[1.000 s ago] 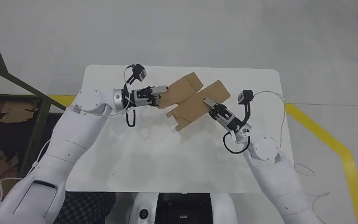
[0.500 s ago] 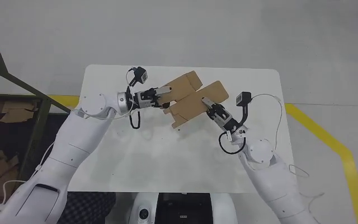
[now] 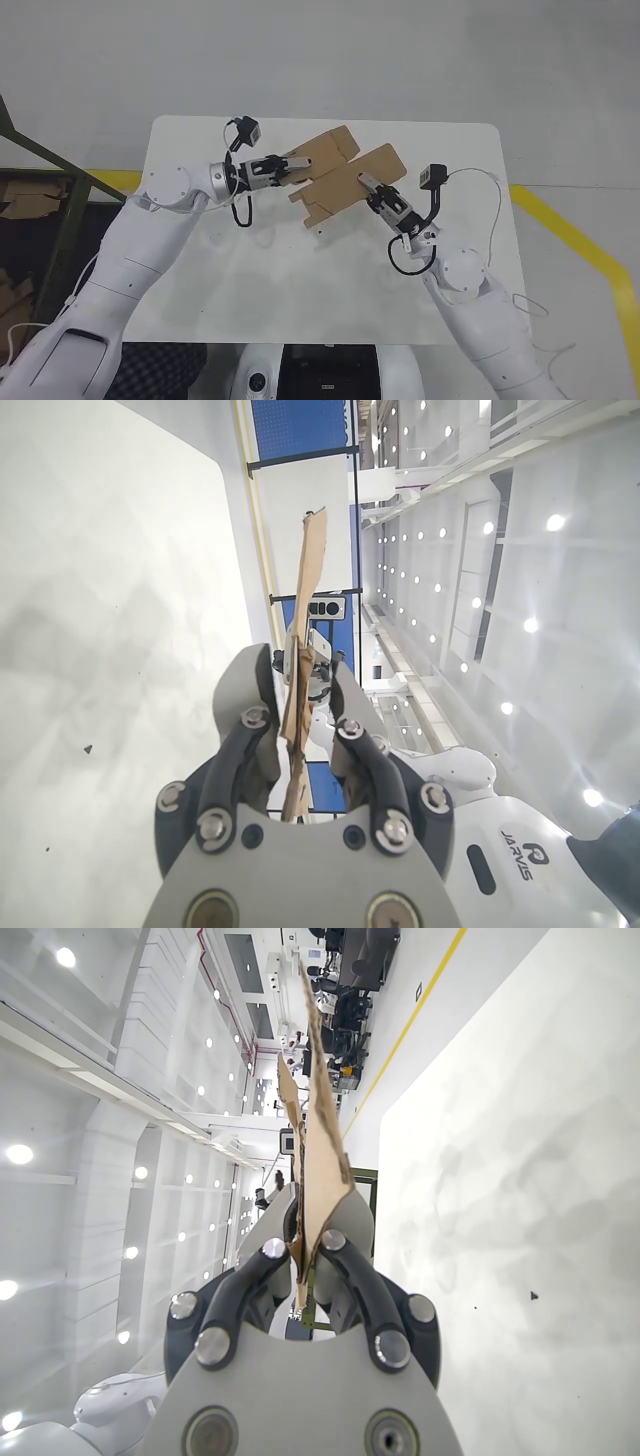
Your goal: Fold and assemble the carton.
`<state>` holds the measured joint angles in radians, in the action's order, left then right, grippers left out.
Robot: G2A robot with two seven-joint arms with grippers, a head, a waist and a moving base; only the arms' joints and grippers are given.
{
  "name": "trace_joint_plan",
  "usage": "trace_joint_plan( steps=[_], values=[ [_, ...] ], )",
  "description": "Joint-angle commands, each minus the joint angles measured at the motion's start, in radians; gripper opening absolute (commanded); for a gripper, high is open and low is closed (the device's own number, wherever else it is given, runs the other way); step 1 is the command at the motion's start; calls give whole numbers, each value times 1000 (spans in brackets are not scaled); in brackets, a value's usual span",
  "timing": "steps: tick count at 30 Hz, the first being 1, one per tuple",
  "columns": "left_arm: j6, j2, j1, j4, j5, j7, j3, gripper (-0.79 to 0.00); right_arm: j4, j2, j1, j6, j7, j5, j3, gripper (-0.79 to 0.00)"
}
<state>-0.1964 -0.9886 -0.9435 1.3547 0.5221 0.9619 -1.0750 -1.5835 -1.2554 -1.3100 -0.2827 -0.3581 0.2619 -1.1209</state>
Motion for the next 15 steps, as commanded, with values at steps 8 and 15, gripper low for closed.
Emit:
trace_joint_plan(
  steps=[8,15],
  values=[
    [6,-3,1,-4,17,16,-21,-785,-11,-2,-10,-39,-5,-6,-8,0],
    [-29,-1,7,-36,45,109,-50,-785,-7,7,-18,-71,-50,-12,-67,0]
  ],
)
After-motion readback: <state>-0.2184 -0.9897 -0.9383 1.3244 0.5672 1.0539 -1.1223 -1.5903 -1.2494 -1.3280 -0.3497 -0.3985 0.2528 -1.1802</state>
